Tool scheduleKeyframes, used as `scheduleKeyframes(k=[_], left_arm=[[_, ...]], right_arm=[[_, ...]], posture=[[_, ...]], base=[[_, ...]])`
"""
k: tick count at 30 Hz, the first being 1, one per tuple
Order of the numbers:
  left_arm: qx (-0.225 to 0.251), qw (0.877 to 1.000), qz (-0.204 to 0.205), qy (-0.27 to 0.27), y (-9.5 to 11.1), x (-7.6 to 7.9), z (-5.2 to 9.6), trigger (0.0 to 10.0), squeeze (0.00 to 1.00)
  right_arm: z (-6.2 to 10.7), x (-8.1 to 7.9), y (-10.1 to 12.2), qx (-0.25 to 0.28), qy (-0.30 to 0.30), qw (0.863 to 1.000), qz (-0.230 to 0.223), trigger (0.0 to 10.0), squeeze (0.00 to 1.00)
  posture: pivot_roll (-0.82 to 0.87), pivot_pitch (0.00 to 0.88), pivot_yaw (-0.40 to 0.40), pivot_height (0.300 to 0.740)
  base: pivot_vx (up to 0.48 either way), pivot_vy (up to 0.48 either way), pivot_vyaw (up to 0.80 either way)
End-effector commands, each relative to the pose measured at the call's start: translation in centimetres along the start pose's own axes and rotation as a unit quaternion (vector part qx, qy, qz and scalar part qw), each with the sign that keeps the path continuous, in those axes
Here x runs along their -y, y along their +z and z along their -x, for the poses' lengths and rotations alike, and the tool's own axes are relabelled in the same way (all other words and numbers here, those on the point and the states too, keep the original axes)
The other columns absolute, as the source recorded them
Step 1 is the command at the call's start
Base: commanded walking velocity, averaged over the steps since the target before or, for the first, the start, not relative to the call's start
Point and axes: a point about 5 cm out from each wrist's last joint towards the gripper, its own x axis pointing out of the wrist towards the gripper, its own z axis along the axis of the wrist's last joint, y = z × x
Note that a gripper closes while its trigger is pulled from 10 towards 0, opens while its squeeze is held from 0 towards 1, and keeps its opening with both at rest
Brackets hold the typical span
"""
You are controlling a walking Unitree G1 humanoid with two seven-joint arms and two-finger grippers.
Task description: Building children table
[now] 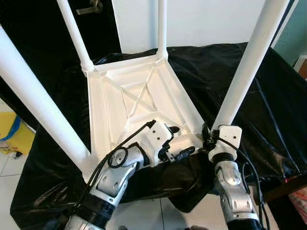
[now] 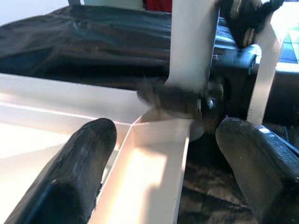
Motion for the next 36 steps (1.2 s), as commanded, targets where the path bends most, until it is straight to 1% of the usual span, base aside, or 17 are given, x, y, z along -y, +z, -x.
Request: scheduleKeyframes(k=[1, 6, 11, 12, 15, 17, 18, 19, 23, 25, 27, 29, 31, 32, 33, 34, 36], left_arm=[[-0.007, 0.999, 0.015, 0.042, -0.3, -0.7, 0.0, 10.0, 0.0], [-0.007, 0.999, 0.021, 0.036, -0.3, -0.8, -0.1, 10.0, 0.0], [-0.015, 1.0, 0.013, 0.024, -0.6, -0.6, 0.1, 10.0, 0.0], [-0.017, 1.0, 0.012, 0.02, -0.6, -0.6, 0.2, 10.0, 0.0], [-0.019, 1.0, 0.011, 0.018, -0.6, -0.6, 0.2, 10.0, 0.0], [-0.022, 1.0, 0.01, 0.006, -0.6, -0.5, 0.4, 10.0, 0.0], [-0.022, 1.0, 0.01, 0.006, -0.6, -0.5, 0.4, 10.0, 0.0], [-0.026, 1.0, 0.006, -0.01, -0.5, -0.3, 0.5, 10.0, 0.0], [-0.032, 0.999, 0.003, -0.021, -0.6, -0.1, 0.6, 10.0, 0.0], [-0.037, 0.999, -0.004, -0.024, -0.8, -0.1, 0.7, 10.0, 0.0], [-0.037, 0.999, -0.004, -0.026, -0.6, -0.3, 0.6, 10.0, 0.0], [-0.037, 0.999, -0.004, -0.026, -0.6, -0.3, 0.6, 10.0, 0.0], [-0.033, 0.999, -0.002, -0.031, -0.3, -0.4, 0.3, 10.0, 0.0], [-0.033, 0.999, -0.002, -0.031, -0.3, -0.4, 0.3, 10.0, 0.0], [-0.03, 0.999, -0.005, -0.035, -0.1, -0.4, 0.1, 10.0, 0.0], [-0.027, 0.999, -0.009, -0.037, 0.1, -0.3, -0.1, 10.0, 0.0], [-0.024, 0.999, -0.011, -0.035, 0.3, -0.3, -0.2, 10.0, 0.0]], right_arm=[[-0.1, 0.1, -0.2, -0.008, 0.009, 1.0, -0.001, 10.0, 1.0], [-0.3, 0.3, 0.6, 0.012, 0.036, 0.999, -0.014, 10.0, 1.0], [-0.4, 0.9, 1.3, 0.035, 0.07, 0.997, -0.015, 10.0, 1.0], [-0.5, 1.1, 1.6, 0.041, 0.096, 0.995, -0.009, 10.0, 0.0], [-0.5, 1.1, 1.7, 0.044, 0.114, 0.992, -0.004, 10.0, 0.0], [-0.7, 1.7, 2.1, 0.05, 0.148, 0.988, 0.0, 10.0, 0.0], [-0.7, 1.7, 2.1, 0.05, 0.148, 0.988, 0.0, 10.0, 0.0], [-1.1, 2.1, 2.7, 0.054, 0.201, 0.978, 0.008, 10.0, 0.0], [-1.4, 2.4, 2.9, 0.053, 0.225, 0.973, 0.011, 10.0, 0.0], [-1.8, 2.6, 3.1, 0.052, 0.24, 0.969, 0.014, 10.0, 0.0], [-2.9, 2.9, 3.6, 0.049, 0.274, 0.96, 0.024, 10.0, 0.0], [-2.9, 2.9, 3.6, 0.049, 0.274, 0.96, 0.024, 10.0, 0.0], [-3.9, 3.2, 3.8, 0.042, 0.304, 0.951, 0.046, 10.0, 0.0], [-3.9, 3.2, 3.8, 0.042, 0.304, 0.951, 0.046, 10.0, 0.0], [-4.1, 3.5, 3.7, 0.037, 0.312, 0.948, 0.054, 4.5, 0.0], [-4.4, 3.9, 3.7, 0.033, 0.313, 0.947, 0.061, 0.0, 0.0], [-4.4, 4.3, 3.6, 0.03, 0.312, 0.947, 0.065, 0.0, 0.0]], posture=[[-0.11, 0.053, 0.019, 0.74], [-0.11, 0.04, 0.022, 0.74], [-0.1, 0.025, 0.023, 0.74], [-0.1, 0.023, 0.023, 0.74], [-0.1, 0.023, 0.023, 0.74], [-0.09, 0.016, 0.02, 0.74], [-0.09, 0.016, 0.02, 0.74], [-0.09, 0.012, 0.007, 0.74], [-0.06, 0.002, -0.01, 0.74], [-0.05, 0.0, -0.015, 0.74], [-0.05, 0.002, -0.009, 0.74], [-0.05, 0.002, -0.009, 0.74], [-0.05, 0.0, -0.001, 0.74], [-0.05, 0.0, -0.001, 0.74], [-0.04, 0.001, -0.007, 0.74], [-0.03, 0.002, -0.016, 0.74], [-0.03, 0.003, -0.017, 0.74]], base=[[0.0, 0.0, 0.0], [0.0, 0.0, 0.0], [0.0, 0.0, 0.0], [0.0, 0.0, 0.0], [0.0, 0.0, 0.0], [0.0, 0.0, 0.0], [0.0, 0.0, 0.0], [0.0, 0.0, 0.0], [0.0, 0.0, 0.0], [0.0, 0.0, 0.0], [0.0, 0.0, 0.0], [0.0, 0.0, 0.0], [0.0, 0.0, 0.0], [0.0, 0.0, 0.0], [0.0, 0.0, 0.0], [0.0, 0.0, 0.0], [0.0, 0.0, 0.0]])
